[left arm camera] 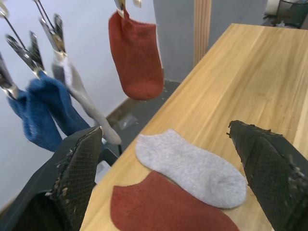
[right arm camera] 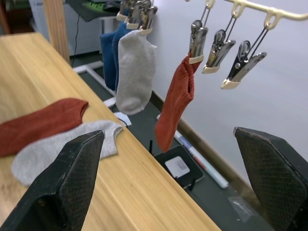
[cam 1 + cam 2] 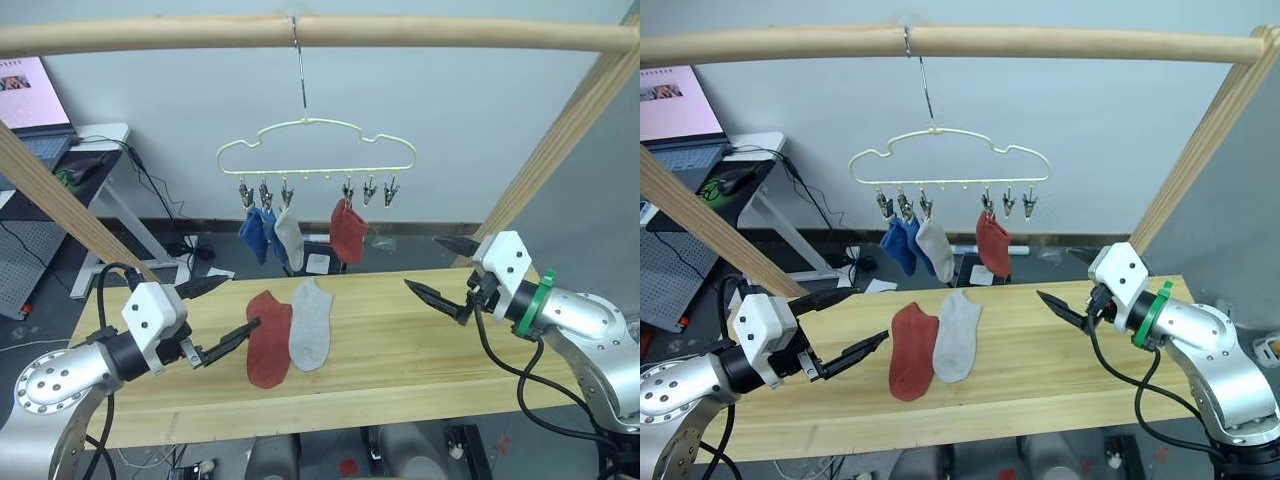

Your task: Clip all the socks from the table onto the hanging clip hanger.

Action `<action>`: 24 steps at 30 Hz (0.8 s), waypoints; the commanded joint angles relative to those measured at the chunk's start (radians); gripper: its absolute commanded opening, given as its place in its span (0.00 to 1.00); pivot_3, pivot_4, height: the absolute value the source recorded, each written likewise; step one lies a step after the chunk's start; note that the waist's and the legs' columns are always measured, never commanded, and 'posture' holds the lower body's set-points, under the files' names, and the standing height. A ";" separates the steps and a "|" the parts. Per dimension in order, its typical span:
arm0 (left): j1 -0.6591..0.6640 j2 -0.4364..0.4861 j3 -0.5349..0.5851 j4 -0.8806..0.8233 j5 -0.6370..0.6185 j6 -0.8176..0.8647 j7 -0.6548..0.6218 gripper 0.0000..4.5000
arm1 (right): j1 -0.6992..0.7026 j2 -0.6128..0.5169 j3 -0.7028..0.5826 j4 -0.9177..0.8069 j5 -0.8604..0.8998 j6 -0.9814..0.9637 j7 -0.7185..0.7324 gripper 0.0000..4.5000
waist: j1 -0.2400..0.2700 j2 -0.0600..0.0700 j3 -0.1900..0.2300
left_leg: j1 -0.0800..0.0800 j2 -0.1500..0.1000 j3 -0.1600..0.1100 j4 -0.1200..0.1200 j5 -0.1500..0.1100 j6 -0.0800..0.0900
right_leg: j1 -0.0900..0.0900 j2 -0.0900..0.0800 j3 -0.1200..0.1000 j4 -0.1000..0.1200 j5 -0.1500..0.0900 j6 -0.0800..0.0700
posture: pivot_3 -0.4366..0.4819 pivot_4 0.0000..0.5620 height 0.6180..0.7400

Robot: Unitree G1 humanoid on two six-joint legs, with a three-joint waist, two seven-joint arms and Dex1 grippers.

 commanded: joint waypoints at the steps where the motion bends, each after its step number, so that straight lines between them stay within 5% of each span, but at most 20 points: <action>1: -0.028 -0.006 0.006 -0.042 -0.030 0.018 0.019 0.99 | -0.007 0.016 -0.014 -0.058 0.019 0.028 -0.038 1.00 | 0.001 0.001 0.018 | -0.001 0.000 0.000 0.000 0.000 0.000 | -0.001 0.000 0.000 0.000 0.000 0.000 | 0.36 0.61 1.00; 16: -0.226 -0.070 -0.083 -0.013 -0.051 0.096 0.104 0.99 | -0.083 0.190 0.076 -0.128 -0.007 0.147 -0.233 1.00 | -0.002 0.005 0.134 | -0.005 0.001 -0.002 -0.003 -0.001 -0.001 | -0.006 0.000 0.000 -0.001 0.001 0.006 | 0.31 0.80 1.00; 24: -0.291 -0.095 -0.116 0.005 -0.029 0.085 0.133 0.99 | -0.162 0.308 0.151 -0.104 -0.062 0.166 -0.352 1.00 | -0.002 0.006 0.148 | -0.021 0.001 -0.002 -0.003 0.000 -0.002 | -0.024 -0.002 0.001 0.000 0.002 0.007 | 0.31 0.82 1.00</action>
